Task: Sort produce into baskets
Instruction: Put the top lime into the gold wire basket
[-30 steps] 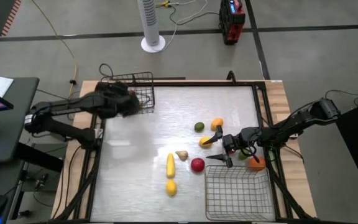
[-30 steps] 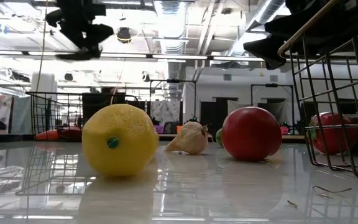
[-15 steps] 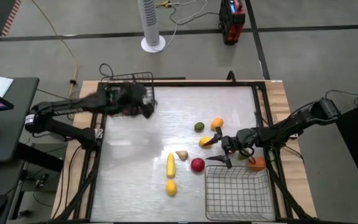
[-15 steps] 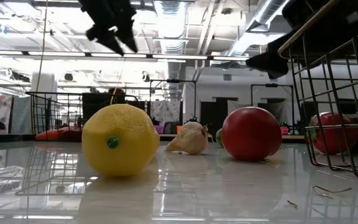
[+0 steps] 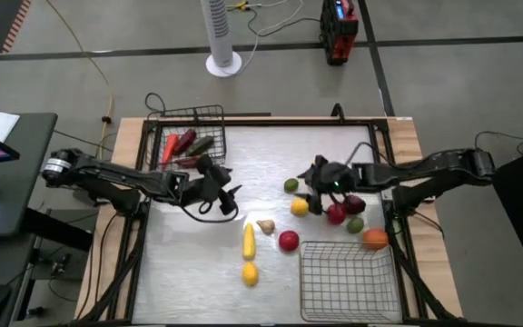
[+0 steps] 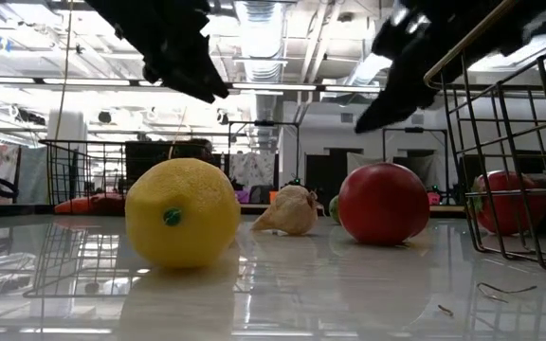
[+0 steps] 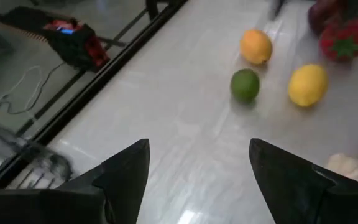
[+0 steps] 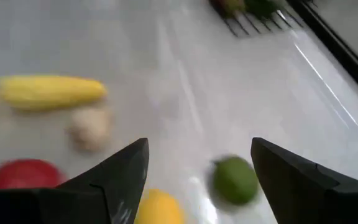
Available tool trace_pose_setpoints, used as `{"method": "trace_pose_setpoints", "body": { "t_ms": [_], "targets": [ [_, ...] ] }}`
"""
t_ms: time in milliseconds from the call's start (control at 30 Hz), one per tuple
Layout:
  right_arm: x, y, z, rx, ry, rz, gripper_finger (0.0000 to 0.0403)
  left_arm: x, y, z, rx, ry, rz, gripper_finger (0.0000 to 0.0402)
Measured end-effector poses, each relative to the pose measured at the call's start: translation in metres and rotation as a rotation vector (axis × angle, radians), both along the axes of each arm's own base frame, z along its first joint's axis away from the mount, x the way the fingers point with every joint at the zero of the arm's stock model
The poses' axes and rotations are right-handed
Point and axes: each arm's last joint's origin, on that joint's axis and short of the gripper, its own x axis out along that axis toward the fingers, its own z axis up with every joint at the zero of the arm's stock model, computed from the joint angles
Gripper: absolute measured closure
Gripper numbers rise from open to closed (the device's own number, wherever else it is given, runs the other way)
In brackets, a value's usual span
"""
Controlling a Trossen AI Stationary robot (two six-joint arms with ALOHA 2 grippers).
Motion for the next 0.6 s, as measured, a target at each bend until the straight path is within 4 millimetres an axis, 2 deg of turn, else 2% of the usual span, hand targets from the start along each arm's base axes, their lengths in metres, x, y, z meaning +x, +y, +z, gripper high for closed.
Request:
{"method": "trace_pose_setpoints", "body": {
  "t_ms": [67, 333, 600],
  "targets": [
    [0.004, -0.014, -0.008, 0.014, 0.062, 0.014, 0.0092, -0.001, 0.000, -0.006, 0.015, 0.022, -0.014, 0.0138],
    [0.031, -0.052, -0.040, 0.028, 0.226, 0.118, 0.0092, 0.000, -0.001, -0.005, 0.071, 0.042, -0.067, 0.0138],
    [0.055, -0.064, -0.057, -0.024, 0.365, 0.204, 0.0092, 0.000, 0.000, -0.004, 0.112, 0.074, -0.099, 0.0139]
  ]
}}
